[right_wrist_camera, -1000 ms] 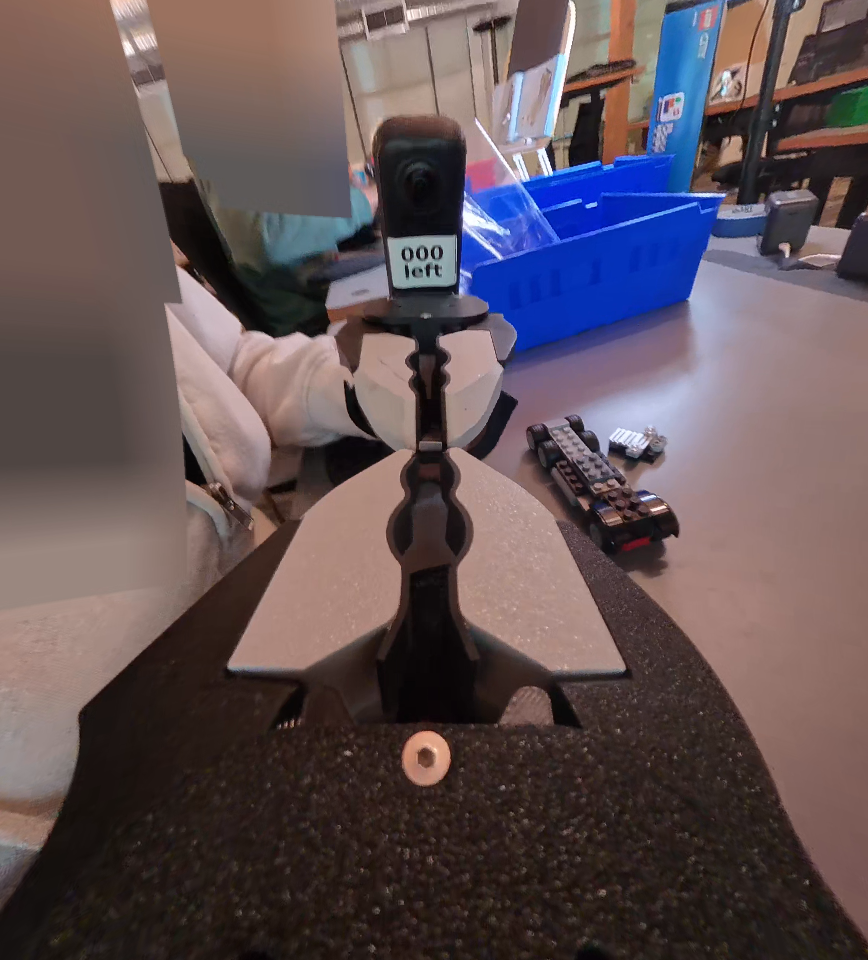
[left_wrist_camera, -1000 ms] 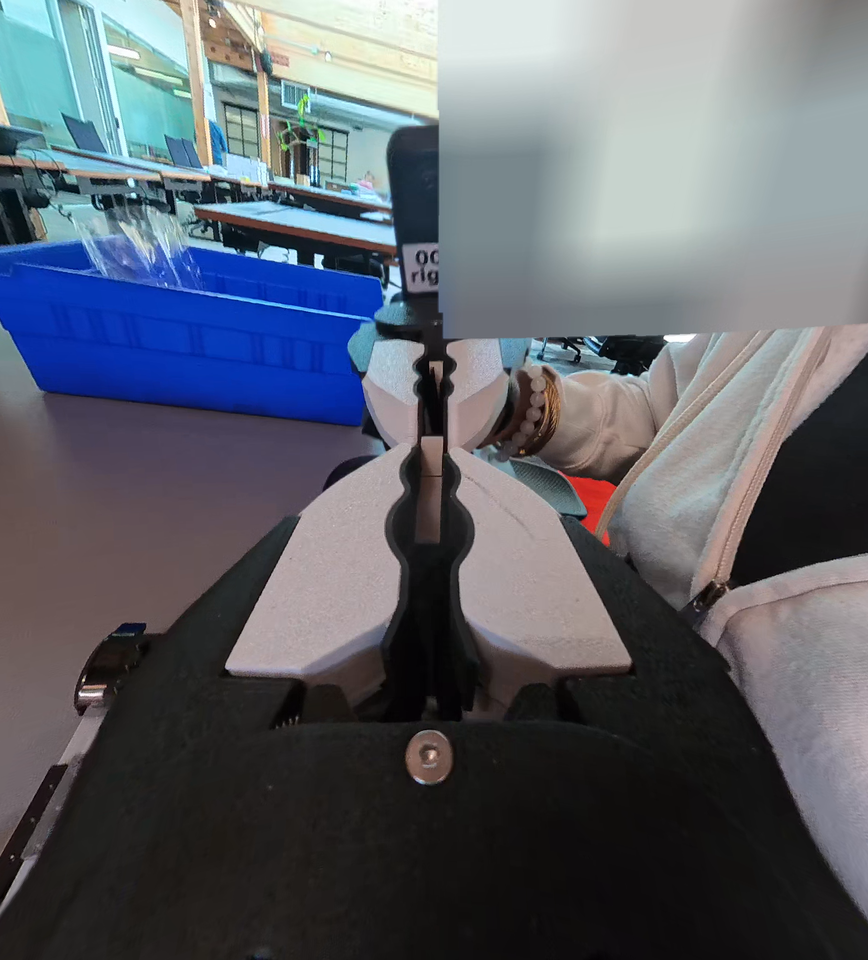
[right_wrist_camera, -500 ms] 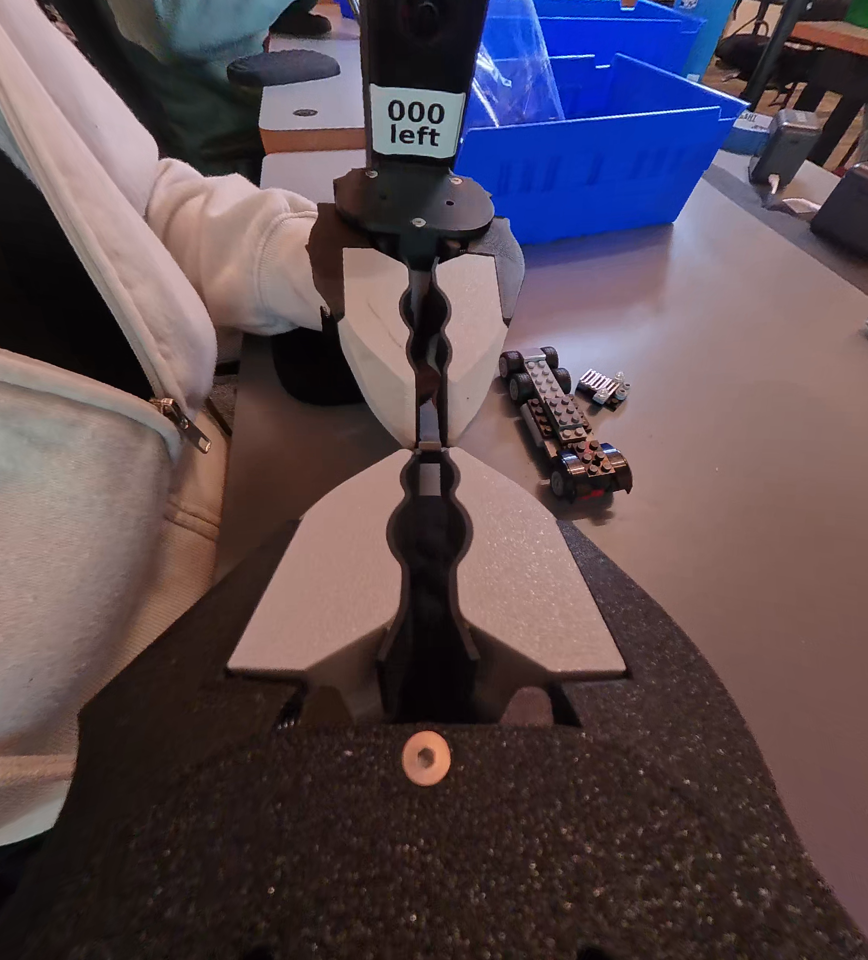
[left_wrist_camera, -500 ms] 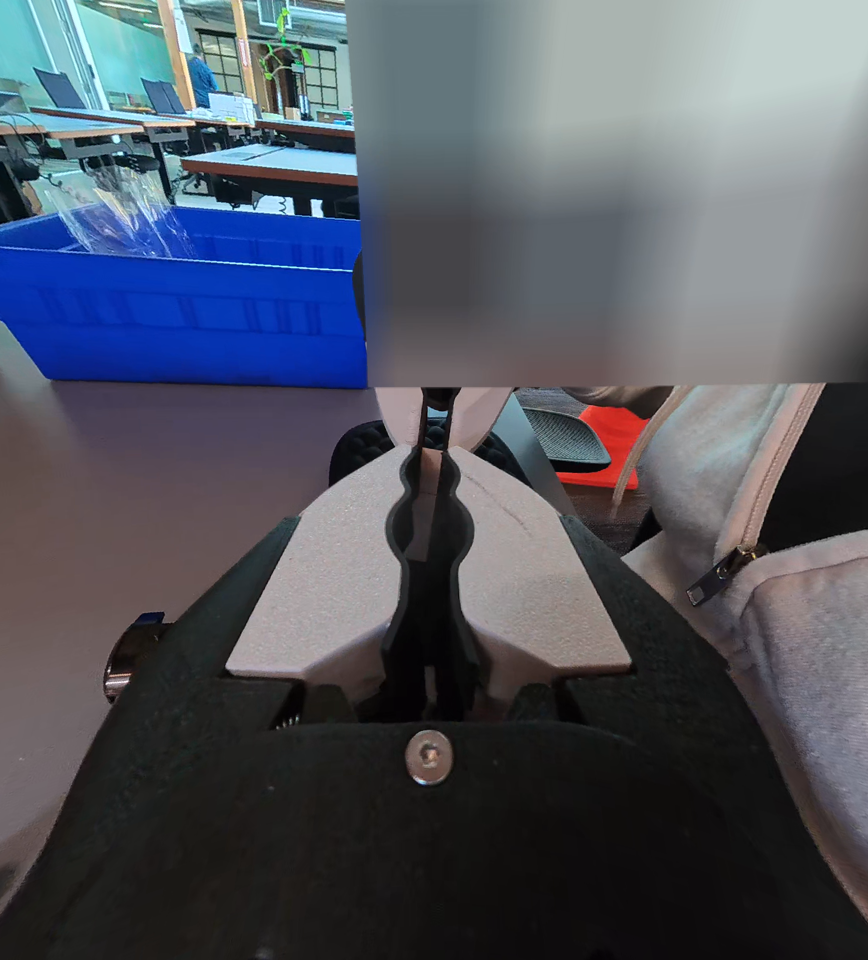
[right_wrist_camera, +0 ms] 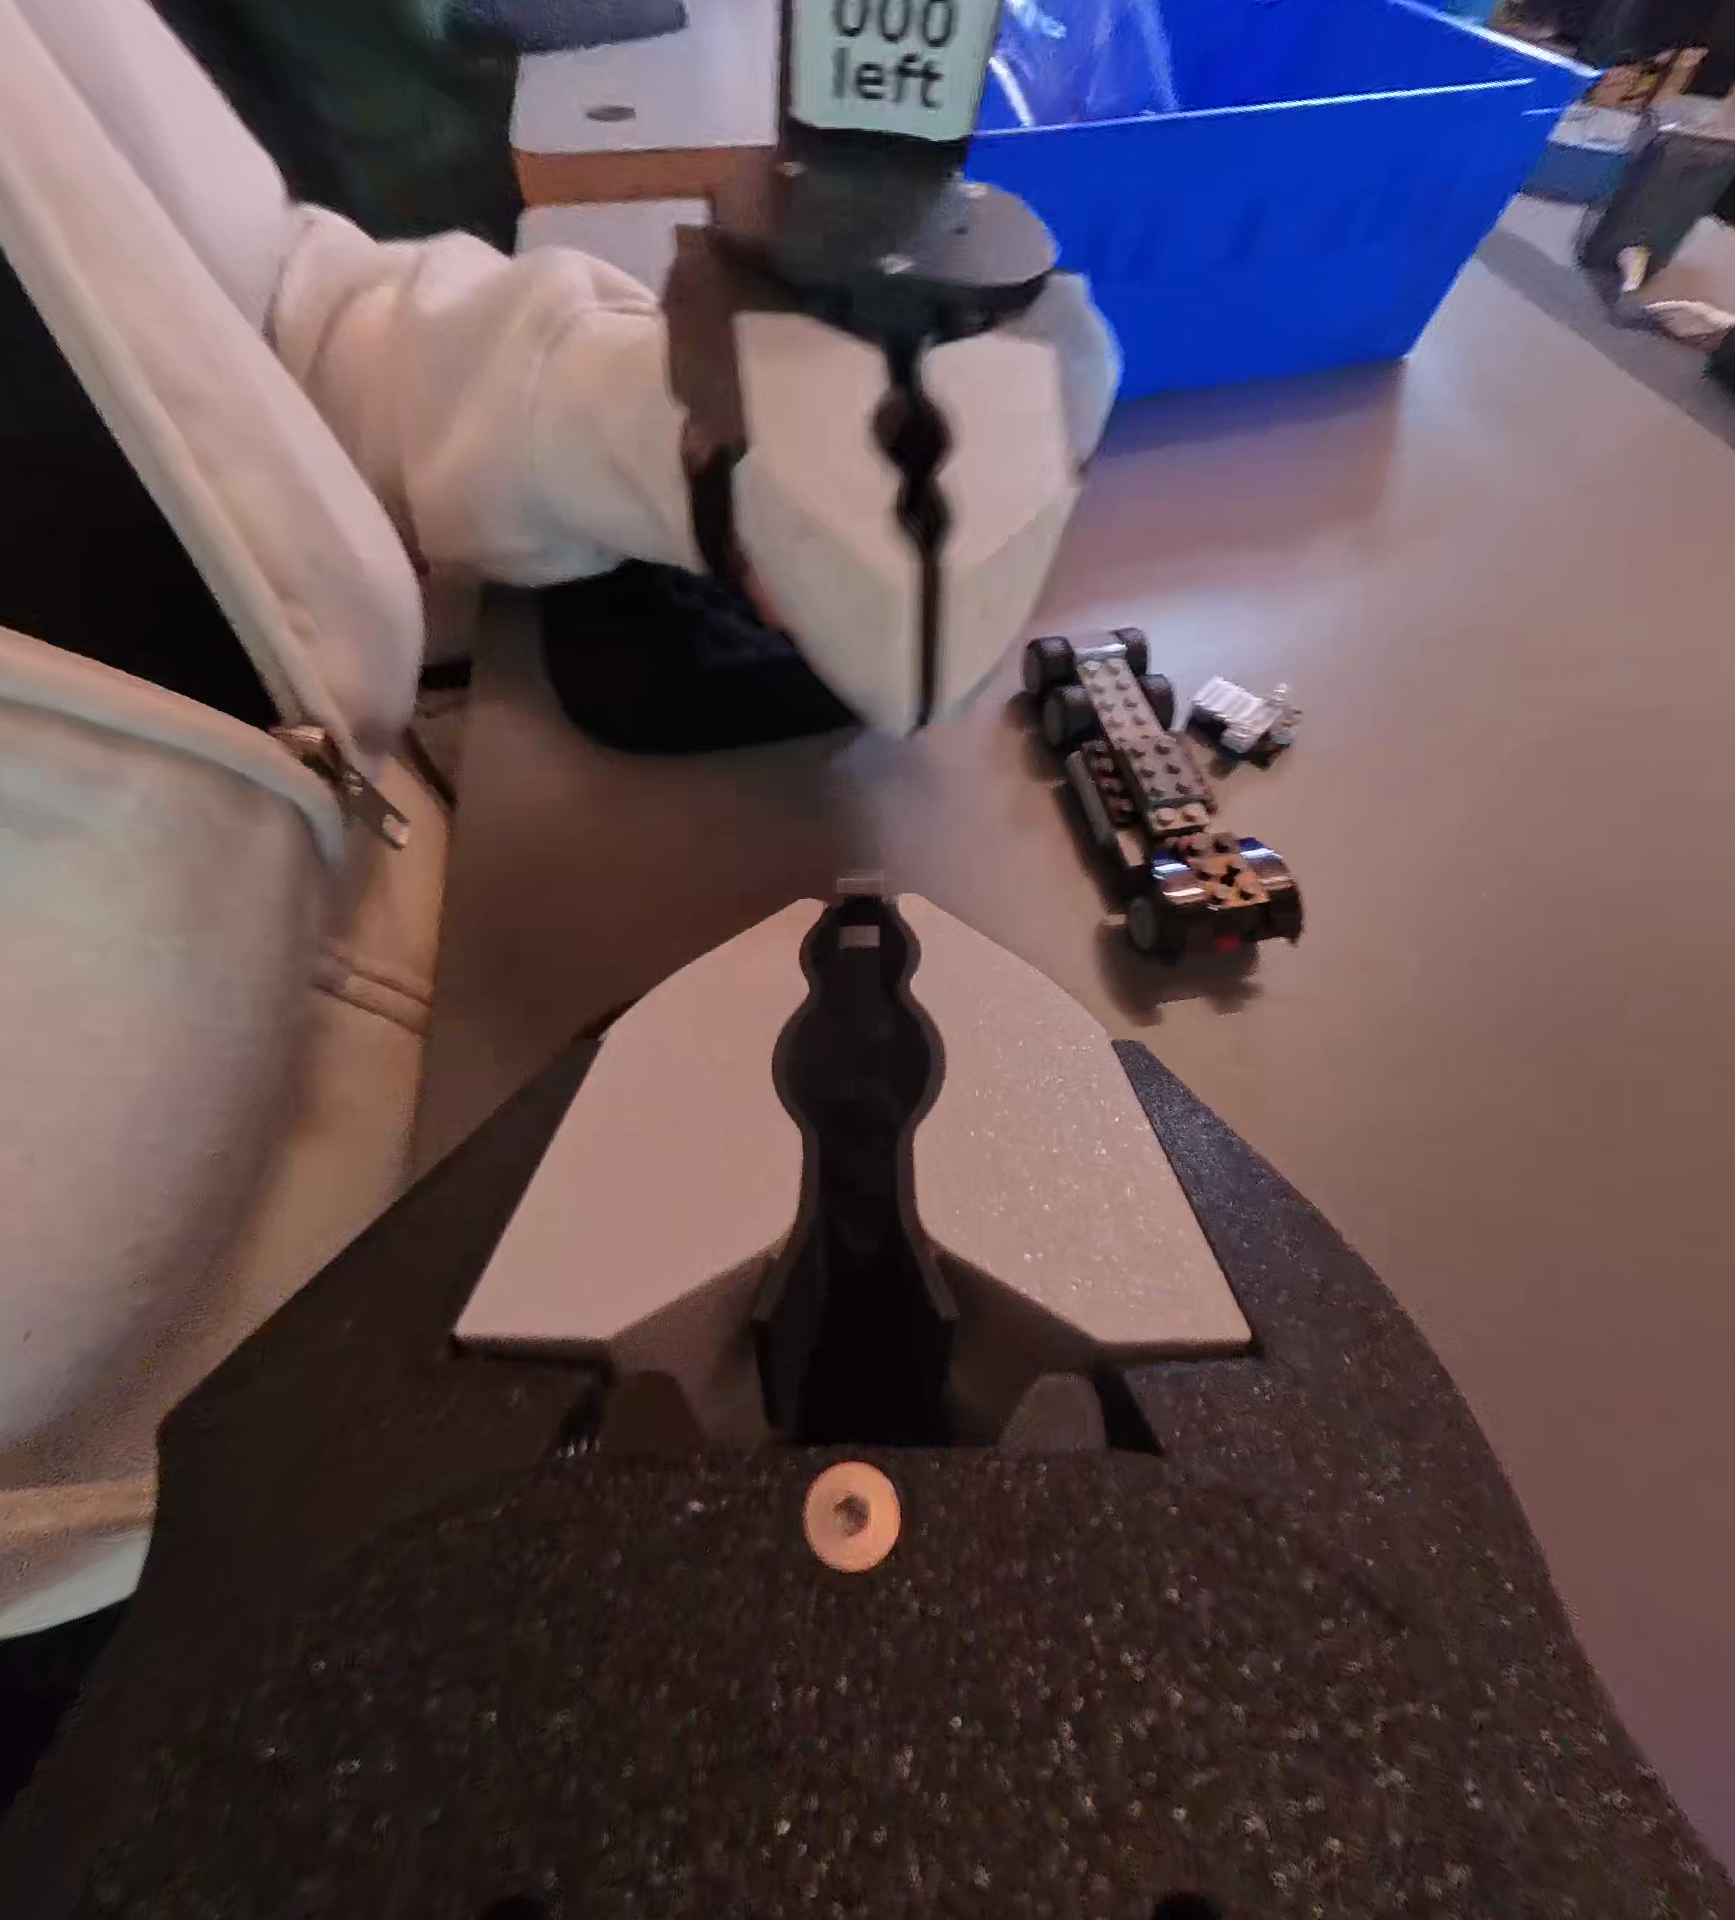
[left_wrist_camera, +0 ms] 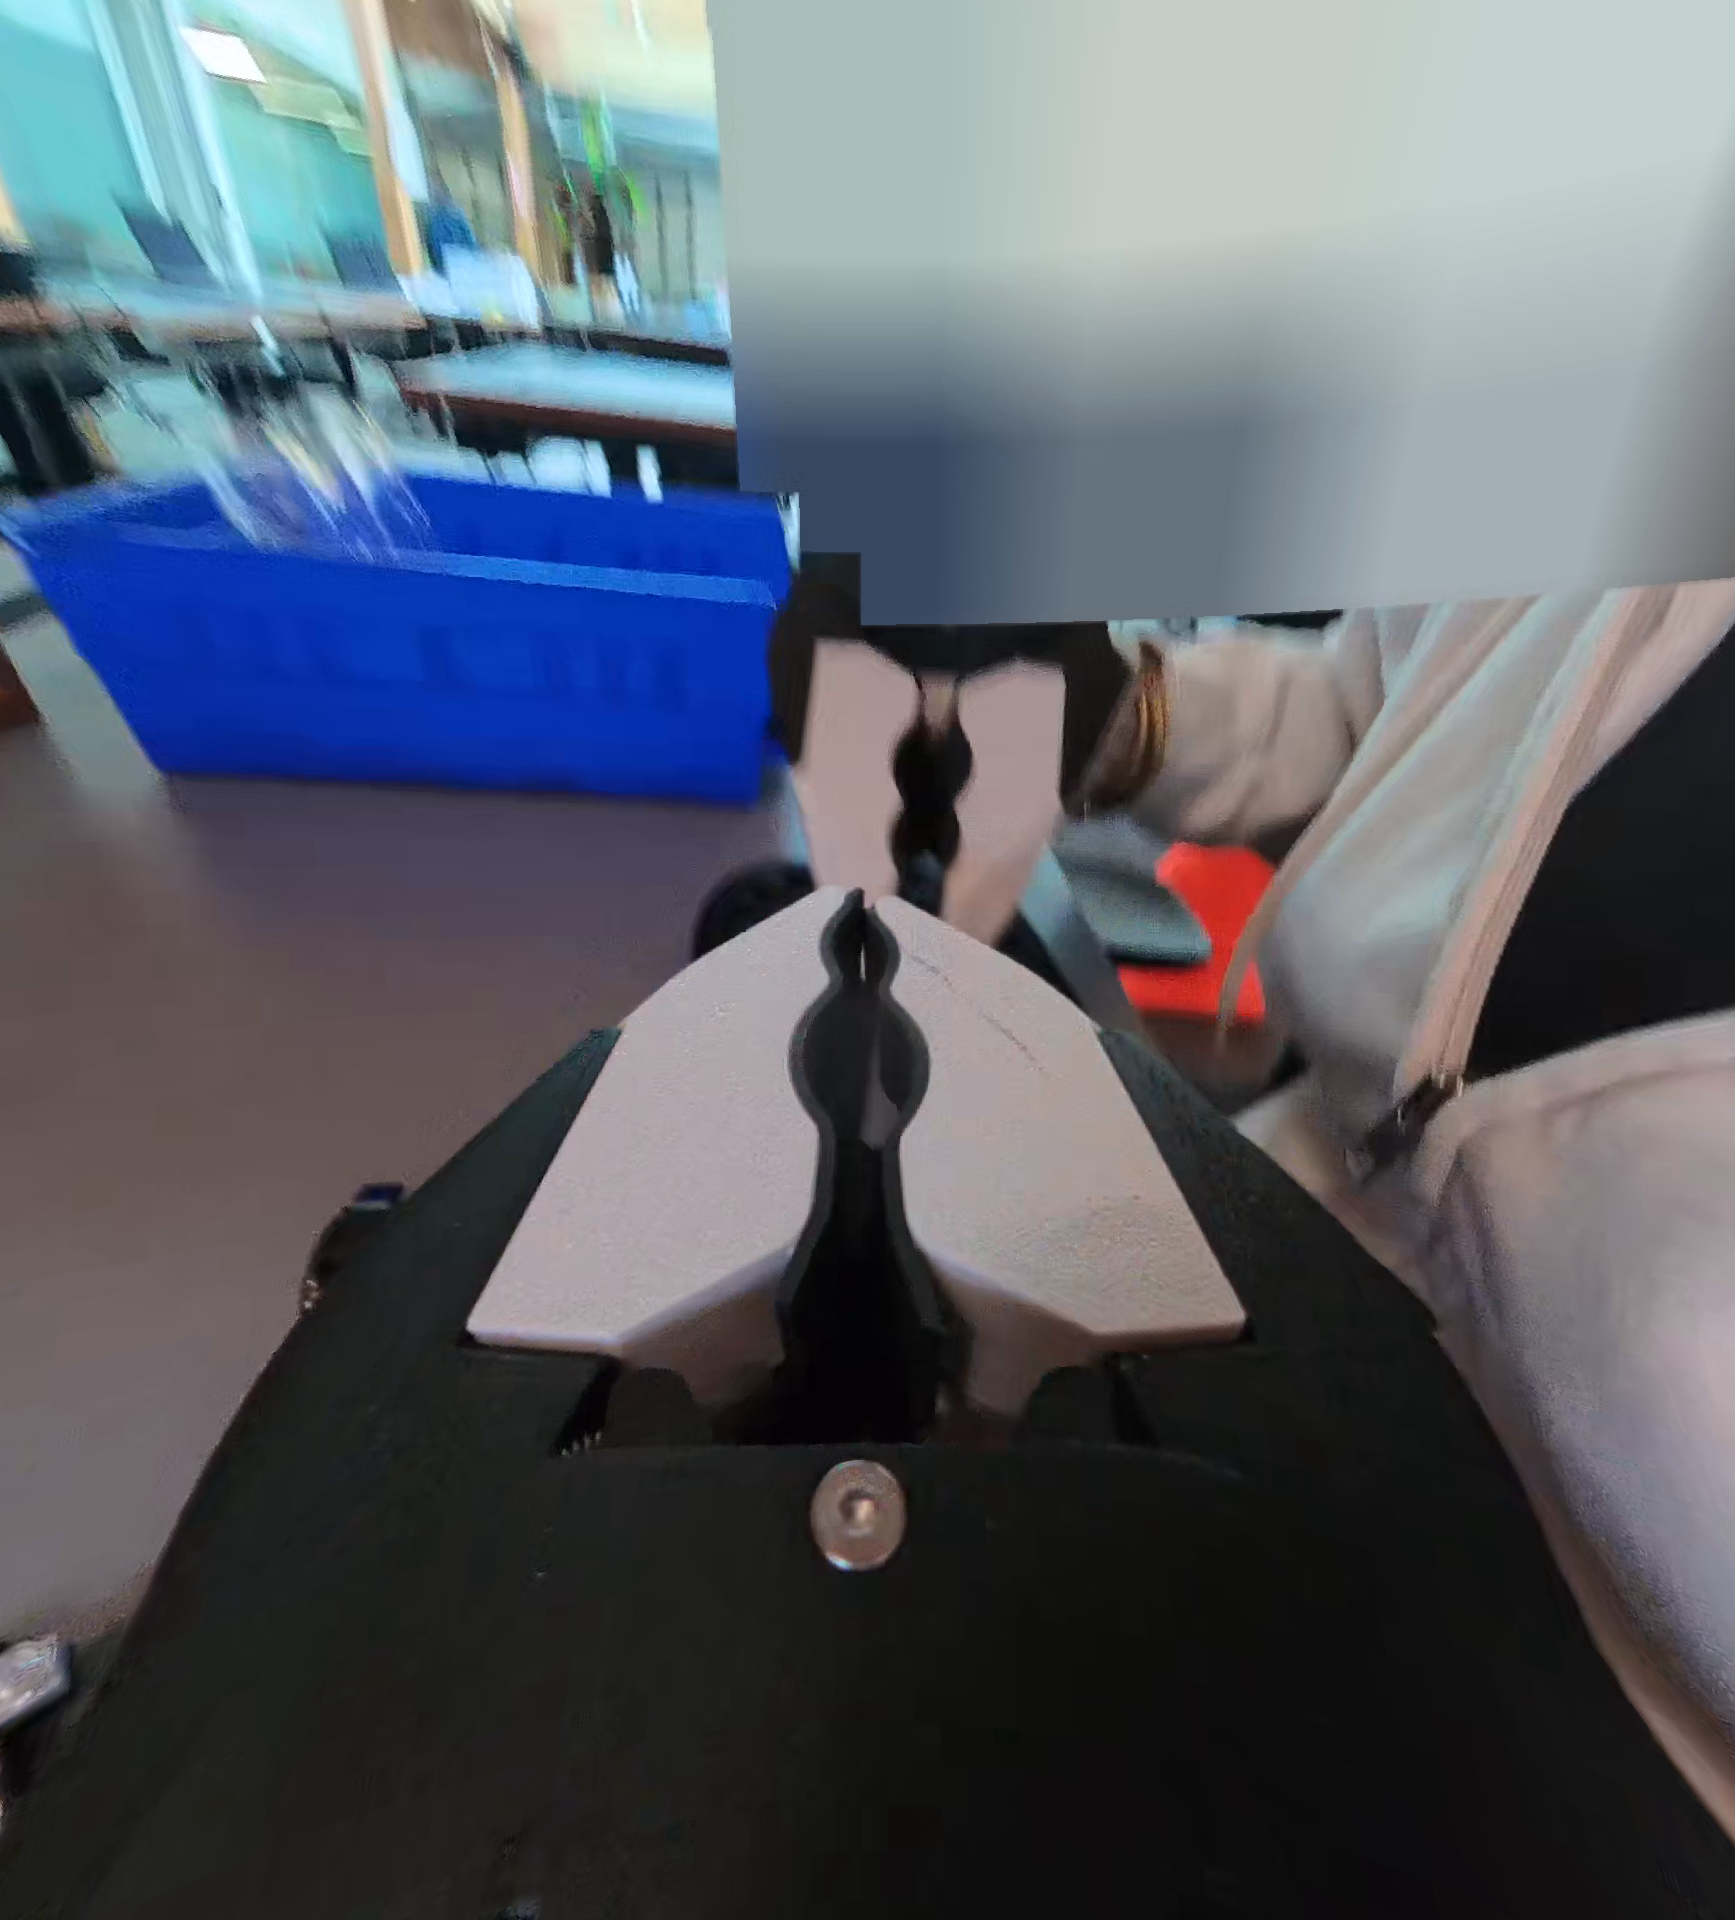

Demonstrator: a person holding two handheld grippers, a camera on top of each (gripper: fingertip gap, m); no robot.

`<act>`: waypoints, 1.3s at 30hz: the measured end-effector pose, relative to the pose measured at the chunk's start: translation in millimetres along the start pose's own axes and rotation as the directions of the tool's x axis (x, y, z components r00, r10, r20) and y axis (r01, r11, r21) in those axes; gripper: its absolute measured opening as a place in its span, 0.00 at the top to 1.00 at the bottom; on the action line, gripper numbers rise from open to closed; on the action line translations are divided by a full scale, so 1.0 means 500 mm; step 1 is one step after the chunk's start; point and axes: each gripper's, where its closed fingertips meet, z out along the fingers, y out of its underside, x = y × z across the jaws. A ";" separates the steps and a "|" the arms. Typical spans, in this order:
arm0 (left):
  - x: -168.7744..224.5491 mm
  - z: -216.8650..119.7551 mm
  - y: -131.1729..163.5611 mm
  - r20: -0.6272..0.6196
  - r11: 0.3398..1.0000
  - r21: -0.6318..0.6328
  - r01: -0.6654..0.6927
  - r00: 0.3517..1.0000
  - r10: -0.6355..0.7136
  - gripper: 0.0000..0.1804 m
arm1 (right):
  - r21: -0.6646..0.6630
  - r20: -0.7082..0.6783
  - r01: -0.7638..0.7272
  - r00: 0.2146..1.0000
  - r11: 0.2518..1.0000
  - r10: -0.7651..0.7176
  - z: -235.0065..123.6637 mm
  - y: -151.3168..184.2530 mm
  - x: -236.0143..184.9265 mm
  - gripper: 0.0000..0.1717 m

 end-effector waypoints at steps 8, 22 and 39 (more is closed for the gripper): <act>0.020 0.039 0.078 -0.039 0.927 -0.315 -0.203 0.979 0.201 0.91 | -0.117 -0.003 0.072 0.997 0.990 -0.073 0.006 0.017 -0.003 0.96; 0.007 0.040 0.104 -0.042 0.853 -0.448 -0.269 0.959 0.281 0.96 | -0.181 -0.035 0.043 0.998 0.982 -0.050 0.007 0.038 0.000 0.96; -0.032 -0.055 -0.108 0.067 0.961 0.275 0.041 0.996 -0.062 0.96 | -0.130 -0.148 -0.064 0.988 0.989 0.045 -0.014 0.092 0.034 0.96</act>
